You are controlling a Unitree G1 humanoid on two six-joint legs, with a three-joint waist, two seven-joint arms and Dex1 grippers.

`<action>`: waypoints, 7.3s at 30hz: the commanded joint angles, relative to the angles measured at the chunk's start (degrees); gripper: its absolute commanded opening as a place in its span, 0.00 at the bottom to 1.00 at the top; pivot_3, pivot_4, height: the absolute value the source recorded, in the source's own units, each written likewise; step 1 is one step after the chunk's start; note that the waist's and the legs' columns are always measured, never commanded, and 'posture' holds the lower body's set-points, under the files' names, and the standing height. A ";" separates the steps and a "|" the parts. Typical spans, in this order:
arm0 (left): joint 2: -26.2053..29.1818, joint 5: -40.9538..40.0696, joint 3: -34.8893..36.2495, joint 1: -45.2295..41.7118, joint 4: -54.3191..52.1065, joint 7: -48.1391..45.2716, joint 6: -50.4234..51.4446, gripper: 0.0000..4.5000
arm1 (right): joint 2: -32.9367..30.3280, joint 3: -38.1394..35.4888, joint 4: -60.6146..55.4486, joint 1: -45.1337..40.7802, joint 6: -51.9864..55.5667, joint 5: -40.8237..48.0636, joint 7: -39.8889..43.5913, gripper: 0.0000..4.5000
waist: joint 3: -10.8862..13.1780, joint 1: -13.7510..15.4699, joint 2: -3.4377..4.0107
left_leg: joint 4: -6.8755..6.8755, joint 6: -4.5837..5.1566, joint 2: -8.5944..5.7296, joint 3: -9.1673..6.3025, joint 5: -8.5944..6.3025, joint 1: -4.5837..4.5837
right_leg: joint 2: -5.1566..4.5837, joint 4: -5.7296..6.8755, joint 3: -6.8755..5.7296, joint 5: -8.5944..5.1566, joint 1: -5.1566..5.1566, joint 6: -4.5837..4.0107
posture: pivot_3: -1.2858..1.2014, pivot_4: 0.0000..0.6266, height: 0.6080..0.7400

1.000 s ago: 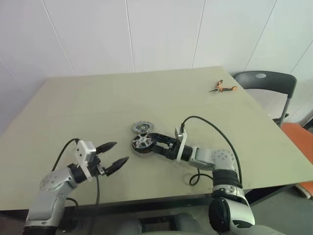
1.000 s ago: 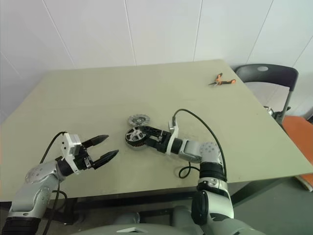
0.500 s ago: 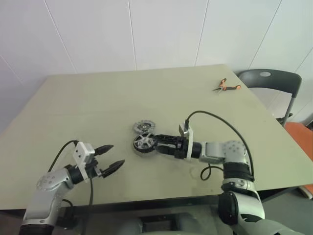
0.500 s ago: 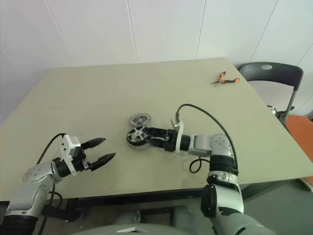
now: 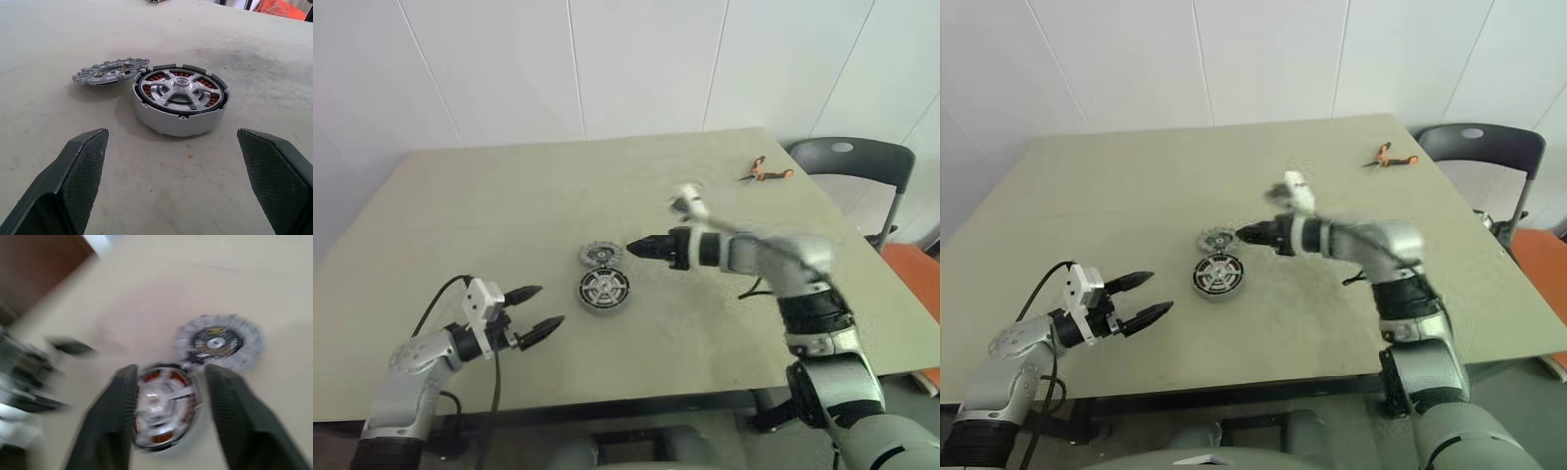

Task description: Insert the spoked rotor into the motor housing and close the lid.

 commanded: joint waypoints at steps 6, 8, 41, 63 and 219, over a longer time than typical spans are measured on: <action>0.76 -0.28 -0.11 -2.64 -4.01 1.53 2.24 1.00 | 4.86 8.11 4.62 3.52 -18.21 -13.81 1.69 0.00 | 0.00 0.49 -0.03 | 0.25 -0.07 -0.16 0.01 0.04 -0.51 | -0.15 -0.01 0.06 0.18 -0.38 0.18 | 0.52 0.00 1.00; 0.84 -0.36 -0.02 -2.70 -4.59 1.72 2.77 1.00 | 5.23 9.44 5.71 3.72 -18.09 -15.34 2.80 0.00 | 0.00 0.60 -0.03 | 0.23 -0.07 -0.15 0.00 0.04 -0.48 | -0.13 -0.01 0.05 0.19 -0.37 0.18 | 0.52 0.00 1.00; -2.44 2.18 -0.56 -0.59 -0.70 3.63 -2.75 1.00 | -2.90 18.92 9.25 -14.28 -39.97 -33.33 33.28 0.19 | -0.43 1.61 -0.17 | 0.08 -0.07 -0.09 0.02 0.04 0.26 | -0.02 -0.06 0.04 0.18 0.25 0.13 | 0.52 0.00 1.00; -6.63 3.59 -2.19 1.35 -0.02 6.86 -6.42 1.00 | -3.65 26.82 17.27 -18.28 -51.62 -47.86 44.82 0.99 | -0.45 1.88 -0.21 | 0.12 -0.09 -0.11 0.02 0.05 0.25 | -0.06 -0.01 0.04 0.19 0.22 0.11 | 0.52 0.00 1.00; -2.88 3.24 -3.37 -10.50 3.63 1.67 -6.19 1.00 | -17.88 -11.87 20.45 4.78 38.17 27.96 10.74 0.99 | -0.40 2.33 -0.38 | 0.30 -0.27 0.11 -0.05 0.11 -0.31 | -0.13 -0.20 -0.83 1.21 -0.95 -0.56 | 0.52 0.00 1.00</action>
